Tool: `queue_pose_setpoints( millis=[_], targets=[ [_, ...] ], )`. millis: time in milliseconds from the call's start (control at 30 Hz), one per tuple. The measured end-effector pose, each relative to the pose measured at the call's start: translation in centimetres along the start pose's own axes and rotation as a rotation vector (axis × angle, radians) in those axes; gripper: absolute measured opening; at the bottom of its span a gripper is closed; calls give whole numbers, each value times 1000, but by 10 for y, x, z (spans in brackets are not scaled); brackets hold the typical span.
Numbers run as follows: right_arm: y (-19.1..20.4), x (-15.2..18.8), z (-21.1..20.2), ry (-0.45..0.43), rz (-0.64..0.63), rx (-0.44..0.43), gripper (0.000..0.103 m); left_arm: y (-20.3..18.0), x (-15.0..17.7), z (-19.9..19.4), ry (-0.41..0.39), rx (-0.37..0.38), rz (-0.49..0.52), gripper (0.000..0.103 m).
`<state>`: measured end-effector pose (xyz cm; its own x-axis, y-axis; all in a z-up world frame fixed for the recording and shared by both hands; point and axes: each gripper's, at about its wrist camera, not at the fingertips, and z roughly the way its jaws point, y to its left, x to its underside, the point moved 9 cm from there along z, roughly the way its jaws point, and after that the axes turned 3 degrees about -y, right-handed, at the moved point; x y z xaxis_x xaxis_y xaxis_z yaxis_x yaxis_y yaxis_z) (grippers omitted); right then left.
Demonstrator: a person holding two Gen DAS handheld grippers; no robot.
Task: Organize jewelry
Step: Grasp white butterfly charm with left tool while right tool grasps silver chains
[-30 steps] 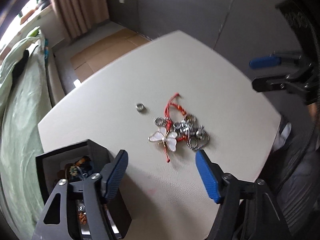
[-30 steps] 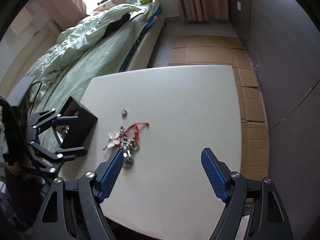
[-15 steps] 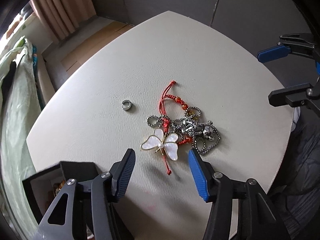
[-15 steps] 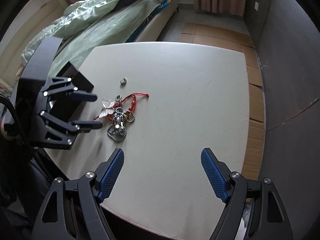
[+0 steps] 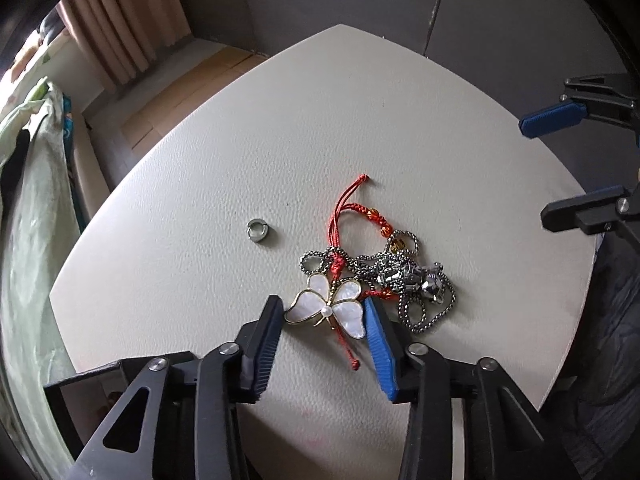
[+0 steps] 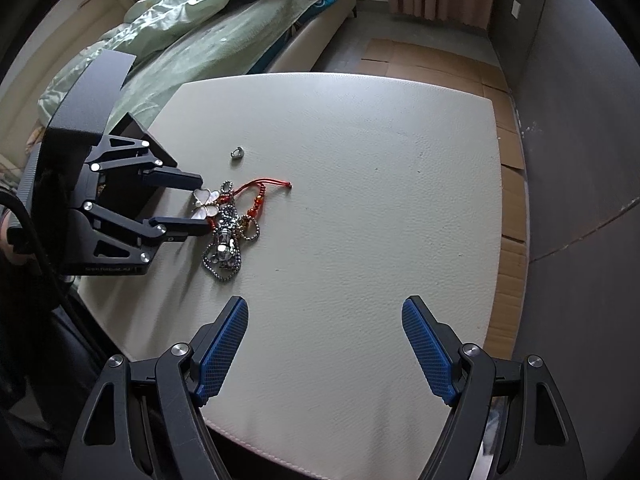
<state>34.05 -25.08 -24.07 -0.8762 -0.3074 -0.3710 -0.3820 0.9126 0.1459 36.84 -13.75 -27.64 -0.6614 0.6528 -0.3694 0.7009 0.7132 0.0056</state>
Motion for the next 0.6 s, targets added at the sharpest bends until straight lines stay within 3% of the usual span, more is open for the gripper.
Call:
queue_pose_setpoints(
  millis=[233, 600],
  targets=[
    [8, -5, 7, 2, 3, -12, 79, 1, -1, -5, -14, 19, -55, 42],
    [40, -11, 25, -2, -53, -26, 75, 22, -5, -53, -114, 24, -165, 42]
  ],
)
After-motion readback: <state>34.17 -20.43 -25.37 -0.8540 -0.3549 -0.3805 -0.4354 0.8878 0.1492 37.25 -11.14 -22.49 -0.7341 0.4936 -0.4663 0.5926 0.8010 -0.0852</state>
